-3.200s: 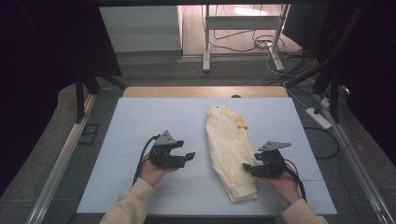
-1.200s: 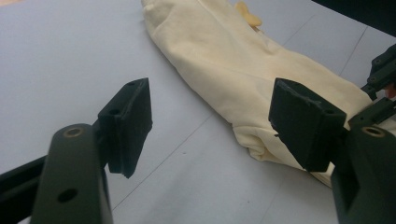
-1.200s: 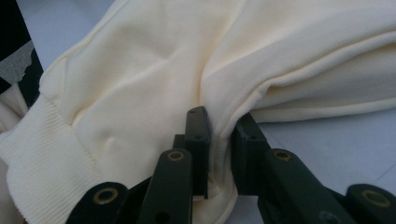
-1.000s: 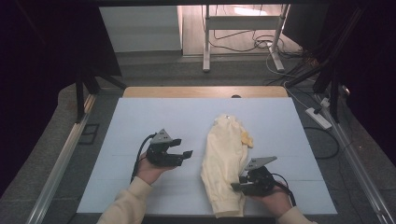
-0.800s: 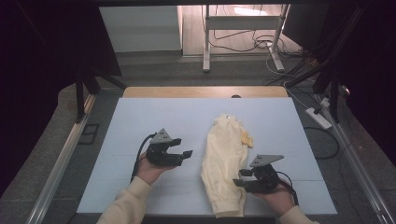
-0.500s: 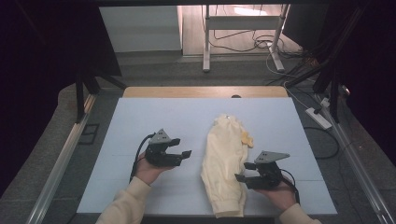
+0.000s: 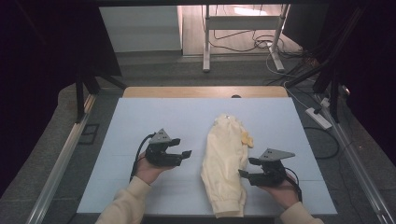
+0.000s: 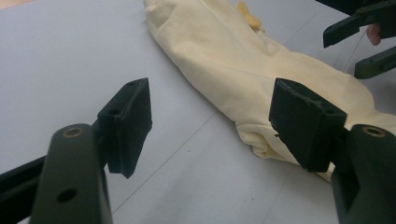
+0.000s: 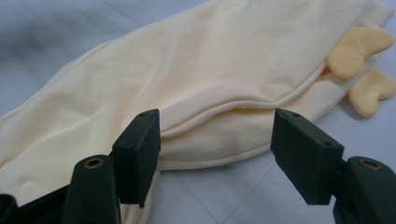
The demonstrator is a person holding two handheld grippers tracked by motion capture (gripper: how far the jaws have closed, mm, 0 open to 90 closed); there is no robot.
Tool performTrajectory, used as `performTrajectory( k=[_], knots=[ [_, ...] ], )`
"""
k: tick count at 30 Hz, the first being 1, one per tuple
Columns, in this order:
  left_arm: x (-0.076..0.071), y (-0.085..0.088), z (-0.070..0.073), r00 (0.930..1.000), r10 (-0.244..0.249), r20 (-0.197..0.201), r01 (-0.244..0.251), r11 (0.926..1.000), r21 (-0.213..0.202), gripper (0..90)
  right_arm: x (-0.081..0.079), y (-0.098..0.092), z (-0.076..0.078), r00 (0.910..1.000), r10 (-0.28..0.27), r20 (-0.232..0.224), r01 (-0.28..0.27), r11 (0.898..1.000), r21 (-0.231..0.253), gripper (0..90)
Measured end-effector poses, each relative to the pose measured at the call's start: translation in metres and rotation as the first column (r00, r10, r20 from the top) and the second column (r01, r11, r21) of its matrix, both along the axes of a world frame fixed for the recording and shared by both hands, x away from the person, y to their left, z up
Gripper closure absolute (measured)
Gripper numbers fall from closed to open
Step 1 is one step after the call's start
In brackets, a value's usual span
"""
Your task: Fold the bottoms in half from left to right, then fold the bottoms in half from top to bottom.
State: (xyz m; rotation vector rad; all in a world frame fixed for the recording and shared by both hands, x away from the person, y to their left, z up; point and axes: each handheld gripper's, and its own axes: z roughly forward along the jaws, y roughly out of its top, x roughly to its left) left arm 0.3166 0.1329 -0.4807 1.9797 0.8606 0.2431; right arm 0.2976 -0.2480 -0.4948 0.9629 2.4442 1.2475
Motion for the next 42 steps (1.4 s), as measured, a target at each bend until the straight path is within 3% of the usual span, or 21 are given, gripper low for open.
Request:
performTrajectory(
  k=[6,15,25,35,42],
  knots=[
    [-0.001,0.000,0.001,1.0000,0.003,0.001,-0.003,1.0000,0.000,29.7,0.004,-0.006,0.003,0.9999,-0.013,-0.005,0.013,0.999,0.046,33.2],
    [-0.002,0.000,0.001,1.0000,0.005,0.008,-0.006,1.0000,0.003,29.7,0.004,-0.003,0.002,0.9998,-0.021,0.005,0.020,1.000,0.011,33.2],
    [0.007,-0.006,-0.002,1.0000,0.001,-0.005,-0.001,0.9999,0.016,29.1,0.016,-0.001,0.002,0.9992,-0.039,0.010,0.039,0.999,0.018,33.3],
    [0.031,-0.025,-0.004,0.9997,-0.015,-0.020,0.016,0.9995,0.027,28.2,0.029,-0.001,0.004,0.9972,-0.073,0.017,0.073,0.997,0.012,33.0],
    [0.049,-0.037,-0.008,0.9992,-0.001,-0.040,0.002,0.9995,0.033,27.7,0.049,0.004,0.007,0.9939,-0.104,0.037,0.103,0.995,0.013,32.9]
  ],
)
